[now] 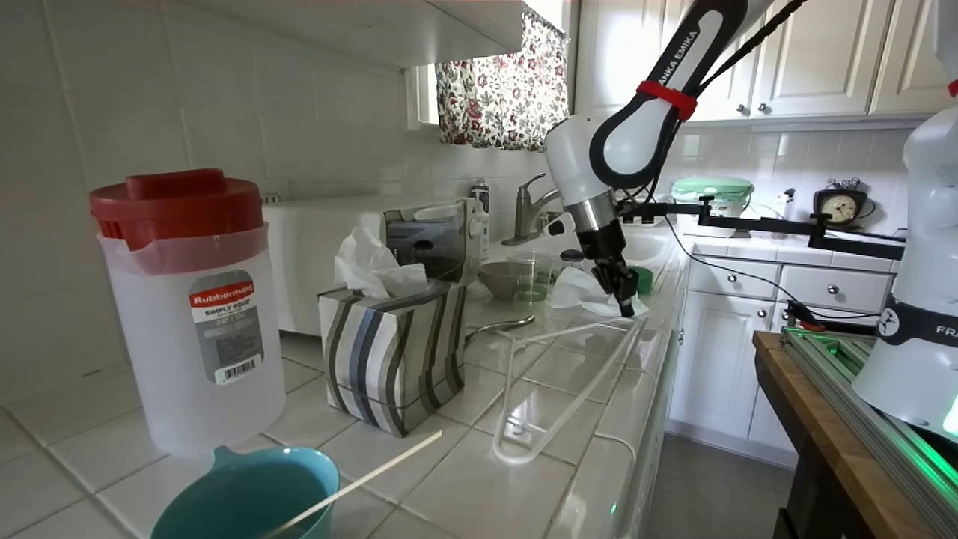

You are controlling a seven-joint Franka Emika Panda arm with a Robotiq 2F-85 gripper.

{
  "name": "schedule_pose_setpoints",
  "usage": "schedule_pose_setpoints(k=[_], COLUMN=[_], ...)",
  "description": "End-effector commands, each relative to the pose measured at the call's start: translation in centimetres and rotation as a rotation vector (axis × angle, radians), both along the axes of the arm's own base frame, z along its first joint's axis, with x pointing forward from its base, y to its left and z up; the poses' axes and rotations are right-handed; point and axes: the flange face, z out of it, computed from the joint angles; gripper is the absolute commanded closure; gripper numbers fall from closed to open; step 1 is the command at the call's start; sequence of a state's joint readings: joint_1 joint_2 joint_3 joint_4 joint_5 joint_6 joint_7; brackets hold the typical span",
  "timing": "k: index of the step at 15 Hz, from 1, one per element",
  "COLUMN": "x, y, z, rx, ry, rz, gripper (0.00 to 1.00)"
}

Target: Use the paper towel to wipe the counter

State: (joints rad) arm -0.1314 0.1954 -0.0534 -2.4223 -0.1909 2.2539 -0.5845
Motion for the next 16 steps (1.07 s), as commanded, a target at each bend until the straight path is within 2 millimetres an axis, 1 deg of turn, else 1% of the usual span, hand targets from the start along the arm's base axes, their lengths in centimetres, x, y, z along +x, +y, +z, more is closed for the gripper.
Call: schedule_pose_setpoints(k=[1,3,5,7,9,12,16], x=[-0.9,-1.0,-1.1,-1.0,-0.7,0.3,1.5], y=[-0.3,-1.1,-2.6,-4.0,-4.9,-5.4,-5.0], z=[0.3,0.1,0.0,0.3,0.6,0.8,0.6], rx=[-0.002,-0.026,-0.024,-0.033,-0.036,-0.044,-0.052], ry=[0.038,0.039,0.002,-0.052,-0.115,-0.215,-0.309], rz=[0.058,0.037,0.009,-0.036,-0.061,-0.087,-0.087], gripper=[1.00,1.00,1.00,1.00,1.00,1.00,1.00])
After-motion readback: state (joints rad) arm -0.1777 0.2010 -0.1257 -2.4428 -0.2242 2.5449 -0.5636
